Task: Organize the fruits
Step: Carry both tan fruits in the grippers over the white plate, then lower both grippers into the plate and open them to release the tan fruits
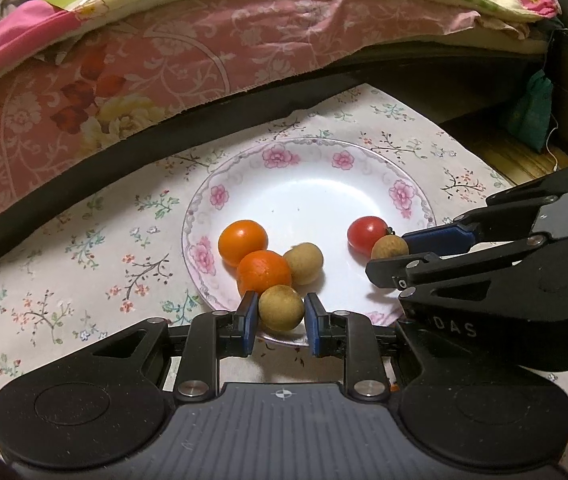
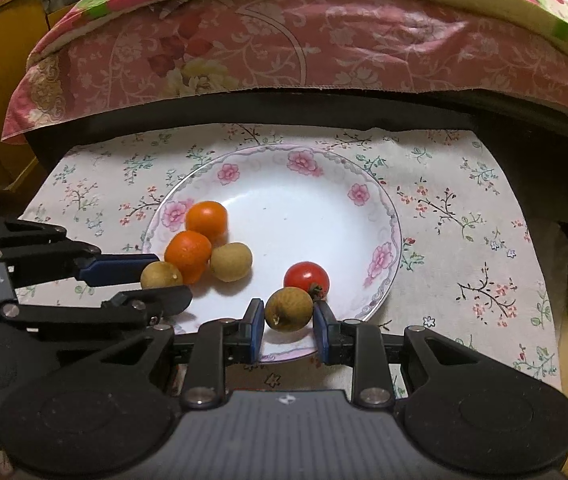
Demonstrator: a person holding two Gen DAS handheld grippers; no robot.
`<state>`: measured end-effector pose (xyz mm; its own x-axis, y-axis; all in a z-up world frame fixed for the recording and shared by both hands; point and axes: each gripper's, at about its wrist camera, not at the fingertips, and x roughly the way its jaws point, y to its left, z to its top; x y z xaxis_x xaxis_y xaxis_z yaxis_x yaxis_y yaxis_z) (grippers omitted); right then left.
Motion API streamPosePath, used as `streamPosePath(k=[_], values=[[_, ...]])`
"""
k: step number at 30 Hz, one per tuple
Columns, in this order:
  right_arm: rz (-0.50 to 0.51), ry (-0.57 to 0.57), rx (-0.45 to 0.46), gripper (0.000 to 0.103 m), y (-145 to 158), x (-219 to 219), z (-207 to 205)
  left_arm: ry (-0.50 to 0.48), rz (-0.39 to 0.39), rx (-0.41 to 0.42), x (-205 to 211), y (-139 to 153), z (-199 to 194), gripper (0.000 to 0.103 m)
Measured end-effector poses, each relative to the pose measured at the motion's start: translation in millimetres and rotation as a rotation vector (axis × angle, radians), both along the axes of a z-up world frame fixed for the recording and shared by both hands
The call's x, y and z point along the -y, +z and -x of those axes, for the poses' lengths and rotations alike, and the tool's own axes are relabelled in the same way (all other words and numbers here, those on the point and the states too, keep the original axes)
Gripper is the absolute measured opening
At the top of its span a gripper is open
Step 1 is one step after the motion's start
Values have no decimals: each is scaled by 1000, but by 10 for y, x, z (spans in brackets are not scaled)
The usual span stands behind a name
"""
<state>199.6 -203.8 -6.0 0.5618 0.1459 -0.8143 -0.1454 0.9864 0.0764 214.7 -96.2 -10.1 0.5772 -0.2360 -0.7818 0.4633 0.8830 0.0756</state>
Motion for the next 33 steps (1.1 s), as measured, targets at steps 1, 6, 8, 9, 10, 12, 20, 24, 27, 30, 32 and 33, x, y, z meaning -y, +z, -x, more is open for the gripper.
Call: streamPosePath(k=[1, 6, 8, 9, 10, 12, 20, 24, 27, 30, 32, 33], values=[[2, -1, 0, 27, -11, 3, -12, 0, 2, 0, 2, -6, -11, 32], [-10, -2, -3, 27, -69, 28, -68, -5, -14, 20, 16, -3, -38, 31], [-6, 0, -3, 27, -81, 22, -82, -2, -15, 20, 20, -12, -67, 31], [-2, 0, -2, 27, -87, 17, -87, -1, -19, 24, 25, -12, -72, 31], [-1, -1, 0, 27, -95, 15, -93, -2, -23, 27, 30, -11, -78, 31], [-7, -2, -2, 27, -105, 24, -115, 1, -21, 30, 29, -10, -97, 31], [-5, -17, 10, 28, -104, 49, -149, 12, -19, 38, 53, -2, -136, 33], [-1, -27, 13, 27, -94, 70, -156, 20, -21, 45, 63, 4, -135, 36], [1, -35, 22, 27, -73, 86, -155, 31, -22, 52, 58, 28, -139, 41], [-4, -43, 26, 28, -50, 105, -158, 36, -25, 59, 52, 50, -147, 46], [-7, -46, 29, 28, -40, 115, -158, 36, -29, 64, 62, 62, -147, 46], [-8, -47, 30, 28, -36, 119, -155, 35, -31, 66, 66, 69, -144, 46]])
